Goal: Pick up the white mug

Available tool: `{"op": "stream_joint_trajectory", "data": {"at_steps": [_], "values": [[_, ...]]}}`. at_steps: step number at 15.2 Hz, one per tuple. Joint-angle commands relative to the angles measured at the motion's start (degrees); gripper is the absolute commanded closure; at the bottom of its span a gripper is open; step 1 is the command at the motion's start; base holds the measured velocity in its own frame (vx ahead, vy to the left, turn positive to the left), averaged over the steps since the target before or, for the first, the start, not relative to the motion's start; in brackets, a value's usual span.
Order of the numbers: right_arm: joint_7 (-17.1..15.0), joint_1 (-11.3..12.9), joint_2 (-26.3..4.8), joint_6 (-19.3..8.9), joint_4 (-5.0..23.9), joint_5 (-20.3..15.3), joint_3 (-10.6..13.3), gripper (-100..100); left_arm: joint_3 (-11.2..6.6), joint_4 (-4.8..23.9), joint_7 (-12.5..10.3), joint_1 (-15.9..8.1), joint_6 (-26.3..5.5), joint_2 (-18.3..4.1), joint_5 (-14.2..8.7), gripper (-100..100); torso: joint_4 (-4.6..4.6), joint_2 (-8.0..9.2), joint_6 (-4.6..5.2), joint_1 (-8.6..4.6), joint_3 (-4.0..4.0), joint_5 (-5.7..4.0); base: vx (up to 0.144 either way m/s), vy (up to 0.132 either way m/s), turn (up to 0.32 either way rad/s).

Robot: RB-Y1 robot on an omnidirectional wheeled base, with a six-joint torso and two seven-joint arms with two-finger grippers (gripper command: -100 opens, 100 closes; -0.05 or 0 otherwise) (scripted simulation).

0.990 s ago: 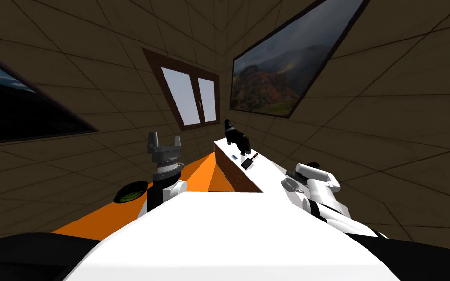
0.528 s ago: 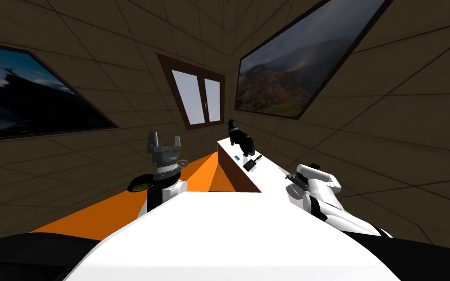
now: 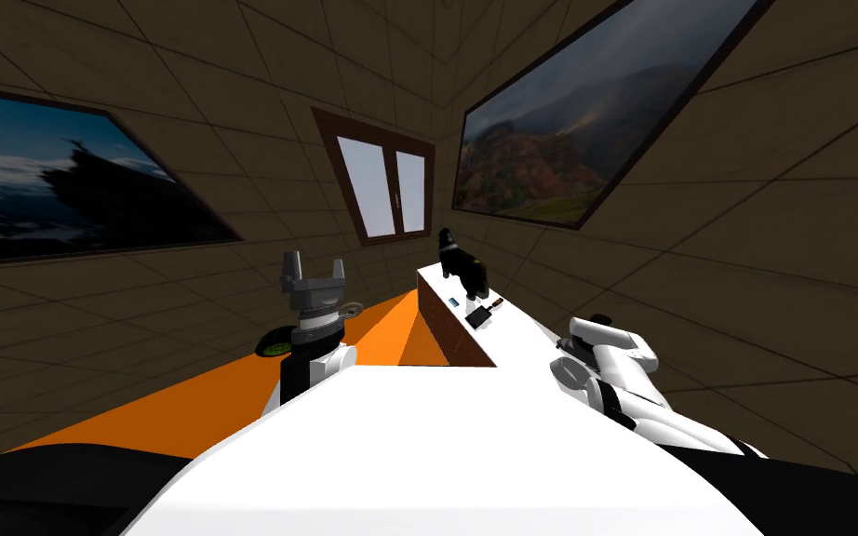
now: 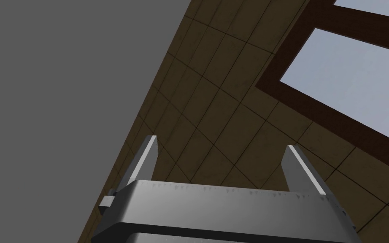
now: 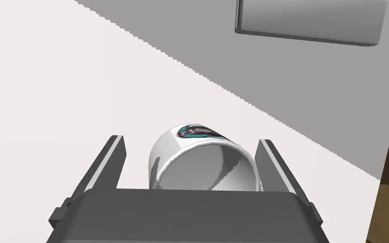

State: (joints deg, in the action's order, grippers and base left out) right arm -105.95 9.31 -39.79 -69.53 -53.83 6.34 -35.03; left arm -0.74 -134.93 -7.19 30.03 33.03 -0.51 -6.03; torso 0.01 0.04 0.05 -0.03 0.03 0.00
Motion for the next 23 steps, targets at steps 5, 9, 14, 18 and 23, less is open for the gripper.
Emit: {"op": "stream_joint_trajectory", "data": {"at_steps": [5, 9, 14, 18, 23], "values": [[7.79, -0.12, -0.29, 6.87, -0.45, -7.99, 0.36, -100, 0.0, 0.0, 0.0, 0.0, 0.0, 0.0, 0.0, 0, 0.0, 0.02, 0.0, 0.04, 0.01, 0.01, 0.0, 0.0, 0.0], [8.08, -1.07, 0.94, 10.0, 1.28, -7.64, 0.0, -100, 0.0, 0.0, 0.0, 0.0, 0.0, 0.0, 0.0, 0, -0.01, -0.02, 0.02, 0.09, -0.01, -0.01, 0.012, 0.01, -0.04], [8.15, -1.18, 1.1, 10.36, 1.43, -7.68, -0.03, -100, 0.0, 0.0, 0.0, 0.0, 0.0, 0.0, 0.0, 0, 0.0, 0.0, -0.01, 0.07, 0.0, 0.01, 0.006, 0.006, -0.019], [8.15, -1.18, 1.1, 10.36, 1.43, -7.68, -0.03, -100, 0.0, 0.0, 0.0, 0.0, 0.0, 0.0, 0.0, 0, 0.0, 0.02, -0.01, 0.04, 0.01, 0.0, 0.0, 0.0, 0.0], [7.48, -2.15, 2.77, 13.5, 2.72, -8.44, 0.3, -100, 0.0, 0.0, 0.0, 0.0, 0.0, 0.0, 0.0, 0, 0.0, 0.03, 0.0, 0.04, 0.01, -0.01, 0.001, 0.001, -0.003]]}}
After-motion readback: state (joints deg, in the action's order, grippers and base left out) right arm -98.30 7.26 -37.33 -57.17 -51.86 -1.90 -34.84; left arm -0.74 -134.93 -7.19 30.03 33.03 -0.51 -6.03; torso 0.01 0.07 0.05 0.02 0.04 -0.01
